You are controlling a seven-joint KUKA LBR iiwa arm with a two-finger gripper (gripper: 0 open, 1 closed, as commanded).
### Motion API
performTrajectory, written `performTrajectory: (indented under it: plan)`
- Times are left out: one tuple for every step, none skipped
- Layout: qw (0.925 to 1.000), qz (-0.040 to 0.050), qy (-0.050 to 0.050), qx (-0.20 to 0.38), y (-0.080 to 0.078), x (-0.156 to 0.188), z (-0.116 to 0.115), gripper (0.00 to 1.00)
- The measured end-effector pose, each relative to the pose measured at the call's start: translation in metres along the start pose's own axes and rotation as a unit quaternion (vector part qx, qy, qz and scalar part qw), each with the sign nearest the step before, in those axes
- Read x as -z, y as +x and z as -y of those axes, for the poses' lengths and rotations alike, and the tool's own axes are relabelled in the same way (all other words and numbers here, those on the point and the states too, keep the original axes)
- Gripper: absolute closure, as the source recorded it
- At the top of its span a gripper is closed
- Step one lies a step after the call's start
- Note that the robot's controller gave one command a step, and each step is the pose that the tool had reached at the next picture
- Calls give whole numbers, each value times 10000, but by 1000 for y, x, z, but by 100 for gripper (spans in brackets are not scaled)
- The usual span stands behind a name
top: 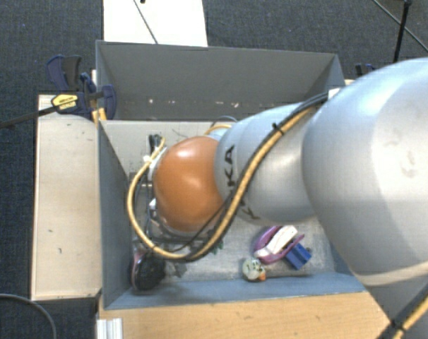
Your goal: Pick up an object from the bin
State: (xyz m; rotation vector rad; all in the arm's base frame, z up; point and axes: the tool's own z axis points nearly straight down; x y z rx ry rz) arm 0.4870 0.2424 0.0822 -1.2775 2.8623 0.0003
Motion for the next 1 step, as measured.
performTrajectory:
  plan:
    - [9999,14,9,152,10,130,20,100]
